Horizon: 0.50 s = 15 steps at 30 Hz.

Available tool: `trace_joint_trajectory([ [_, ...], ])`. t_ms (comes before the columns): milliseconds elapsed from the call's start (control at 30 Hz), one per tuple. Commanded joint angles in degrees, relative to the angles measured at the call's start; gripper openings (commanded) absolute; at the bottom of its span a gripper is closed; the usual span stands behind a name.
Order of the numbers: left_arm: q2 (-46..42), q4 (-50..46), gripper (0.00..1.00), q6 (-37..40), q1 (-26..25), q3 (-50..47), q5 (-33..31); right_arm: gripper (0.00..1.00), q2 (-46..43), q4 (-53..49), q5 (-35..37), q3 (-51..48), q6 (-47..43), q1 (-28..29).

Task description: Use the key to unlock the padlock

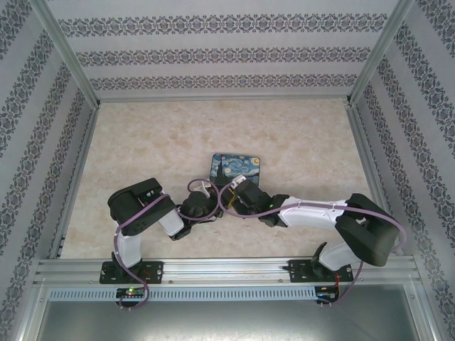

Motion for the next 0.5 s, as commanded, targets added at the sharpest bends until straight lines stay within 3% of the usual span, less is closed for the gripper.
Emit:
trace_joint_trajectory([
  [0,-0.7,2.6,0.0,1.0,0.5,1.2,0.7,0.27,1.0,1.2,0.7,1.8,-0.6,-0.3],
  [167,-0.7,2.5,0.0,0.9,0.5,1.1,0.7,0.0,-1.0,1.5,-3.4,2.0,0.3,-2.1],
  [367,-0.4,2.4,0.0,1.1,0.5,1.0,0.5,0.0,-5.5,3.0,-14.5,-0.4,2.9,-6.0],
  [400,-0.3,2.5,0.0,1.1,0.5,1.0,0.4,0.01,-6.2,3.5,-16.7,-1.0,3.3,-6.8],
  [467,-0.1,2.4,0.0,1.1,0.5,1.0,0.3,0.37,-8.4,4.1,-20.0,-2.4,4.6,-8.3],
])
